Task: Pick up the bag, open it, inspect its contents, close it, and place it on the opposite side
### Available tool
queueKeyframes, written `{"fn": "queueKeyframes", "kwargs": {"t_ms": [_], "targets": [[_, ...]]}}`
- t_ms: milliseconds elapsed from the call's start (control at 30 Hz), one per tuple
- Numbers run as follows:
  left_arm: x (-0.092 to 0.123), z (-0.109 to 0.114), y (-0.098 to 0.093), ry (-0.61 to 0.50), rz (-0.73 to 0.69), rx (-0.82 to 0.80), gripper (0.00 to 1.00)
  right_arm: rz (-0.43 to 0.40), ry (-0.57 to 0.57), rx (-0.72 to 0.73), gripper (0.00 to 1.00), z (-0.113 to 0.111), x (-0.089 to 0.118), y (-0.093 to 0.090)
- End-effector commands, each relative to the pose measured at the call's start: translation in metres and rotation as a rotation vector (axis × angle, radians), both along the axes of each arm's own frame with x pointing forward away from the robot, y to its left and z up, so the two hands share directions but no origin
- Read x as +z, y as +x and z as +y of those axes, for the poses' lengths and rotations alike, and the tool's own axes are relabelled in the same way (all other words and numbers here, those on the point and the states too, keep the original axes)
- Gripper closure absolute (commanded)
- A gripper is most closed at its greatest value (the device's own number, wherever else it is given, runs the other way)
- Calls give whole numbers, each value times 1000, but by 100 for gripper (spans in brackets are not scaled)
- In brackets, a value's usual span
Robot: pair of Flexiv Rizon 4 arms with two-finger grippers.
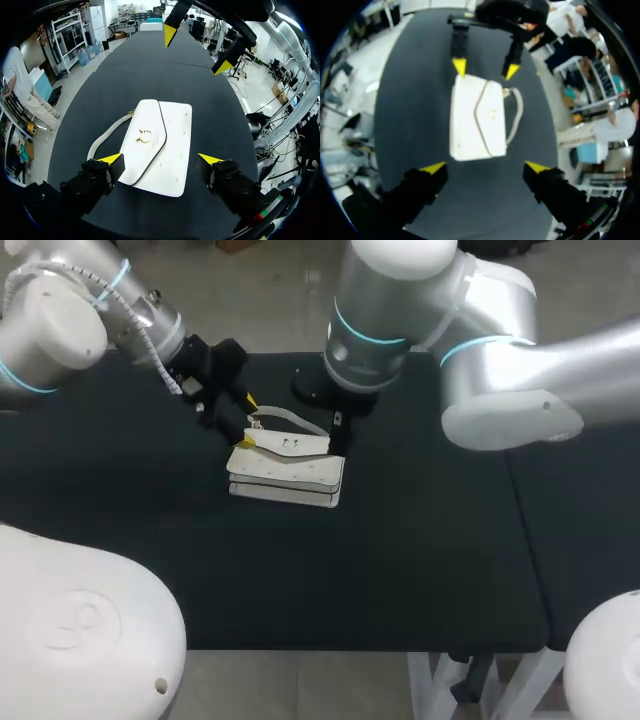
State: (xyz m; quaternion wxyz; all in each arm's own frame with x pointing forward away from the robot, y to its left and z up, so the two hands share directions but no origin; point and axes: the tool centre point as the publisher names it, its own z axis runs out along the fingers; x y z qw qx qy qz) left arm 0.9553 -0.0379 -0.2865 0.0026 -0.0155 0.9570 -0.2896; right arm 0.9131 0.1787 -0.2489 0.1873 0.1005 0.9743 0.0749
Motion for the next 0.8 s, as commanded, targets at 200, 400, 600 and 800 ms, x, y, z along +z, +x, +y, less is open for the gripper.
{"fn": "queueKeyframes", "kwargs": {"t_ms": [200,400,600,800], "targets": [[16,17,11,-124,541,582,0,399,165,-495,0,-23,6,43],[14,23,2,-115,758,854,0,634,332,-913,0,-42,3,47],[14,21,-1,-70,726,898,0,567,427,-1031,0,-45,9,17],[14,21,-1,-70,726,898,0,567,427,-1031,0,-45,9,17]]}}
